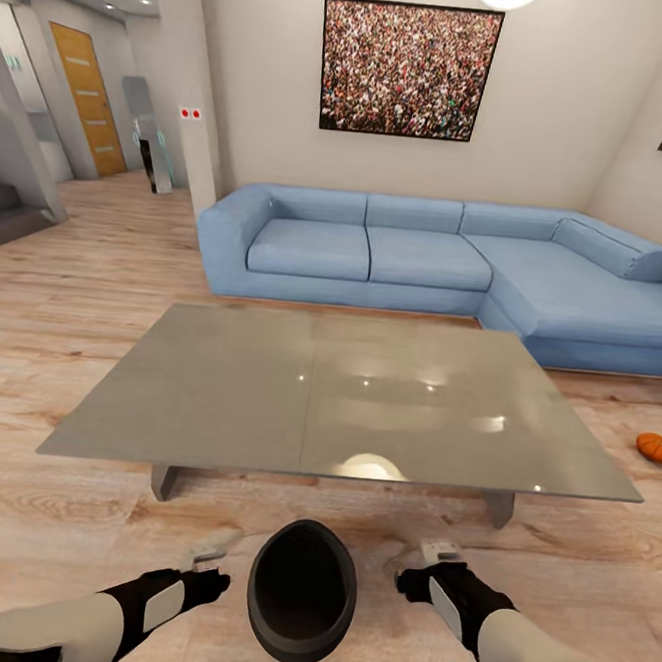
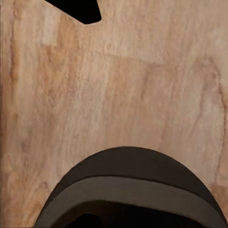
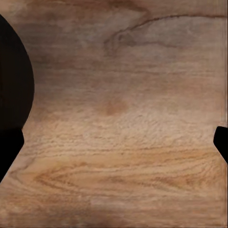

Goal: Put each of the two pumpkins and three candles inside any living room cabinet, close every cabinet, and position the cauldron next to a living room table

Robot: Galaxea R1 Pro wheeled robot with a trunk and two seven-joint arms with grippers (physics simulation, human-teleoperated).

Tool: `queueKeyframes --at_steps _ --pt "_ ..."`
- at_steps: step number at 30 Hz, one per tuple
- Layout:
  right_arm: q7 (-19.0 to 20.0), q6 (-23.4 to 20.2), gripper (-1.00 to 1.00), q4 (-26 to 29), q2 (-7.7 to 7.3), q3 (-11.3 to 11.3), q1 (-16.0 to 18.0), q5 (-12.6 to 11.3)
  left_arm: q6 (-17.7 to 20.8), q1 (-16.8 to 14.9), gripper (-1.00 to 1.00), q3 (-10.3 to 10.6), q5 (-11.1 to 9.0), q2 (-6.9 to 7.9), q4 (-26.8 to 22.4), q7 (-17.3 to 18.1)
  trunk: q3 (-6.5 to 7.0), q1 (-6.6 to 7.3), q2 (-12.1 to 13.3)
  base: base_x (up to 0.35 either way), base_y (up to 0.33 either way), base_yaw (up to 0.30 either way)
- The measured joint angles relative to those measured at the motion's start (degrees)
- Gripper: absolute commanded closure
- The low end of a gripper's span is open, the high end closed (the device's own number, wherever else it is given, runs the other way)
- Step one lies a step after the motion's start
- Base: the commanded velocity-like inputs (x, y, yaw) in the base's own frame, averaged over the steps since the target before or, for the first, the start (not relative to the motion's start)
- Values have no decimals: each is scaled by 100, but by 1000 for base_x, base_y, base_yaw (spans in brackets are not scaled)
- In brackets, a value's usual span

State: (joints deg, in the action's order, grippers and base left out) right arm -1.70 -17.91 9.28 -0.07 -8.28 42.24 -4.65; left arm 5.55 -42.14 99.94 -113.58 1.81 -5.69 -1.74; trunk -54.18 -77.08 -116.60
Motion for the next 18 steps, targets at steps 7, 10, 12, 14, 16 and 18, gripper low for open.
queueKeyframes --at_steps 7,10,12,14,16,18 --pt "2 657 -100 -516 -91 -6 -219 0 -35 389 -100 17 -12 437 4 -7 125 154 281 0 0 0" --pt "3 1037 -100 -674 -109 -9 -373 1 -110 561 -100 17 -14 506 5 -29 180 220 401 0 0 0" --pt "-2 1412 -100 -767 -105 -17 -584 30 -159 715 -100 18 -16 522 8 -148 215 263 481 0 0 0" --pt "-8 1881 -100 -816 -97 -22 -882 61 -208 880 -100 17 -16 527 7 -356 251 307 561 0 0 0" --pt "-39 2346 -100 -856 -93 -28 -1240 58 -341 1145 -100 17 -21 546 12 -643 287 351 642 0 0 0" --pt "-48 2437 -100 -866 -99 -27 -1395 53 -436 1284 -100 16 -23 556 35 -724 323 395 722 0 0 0"
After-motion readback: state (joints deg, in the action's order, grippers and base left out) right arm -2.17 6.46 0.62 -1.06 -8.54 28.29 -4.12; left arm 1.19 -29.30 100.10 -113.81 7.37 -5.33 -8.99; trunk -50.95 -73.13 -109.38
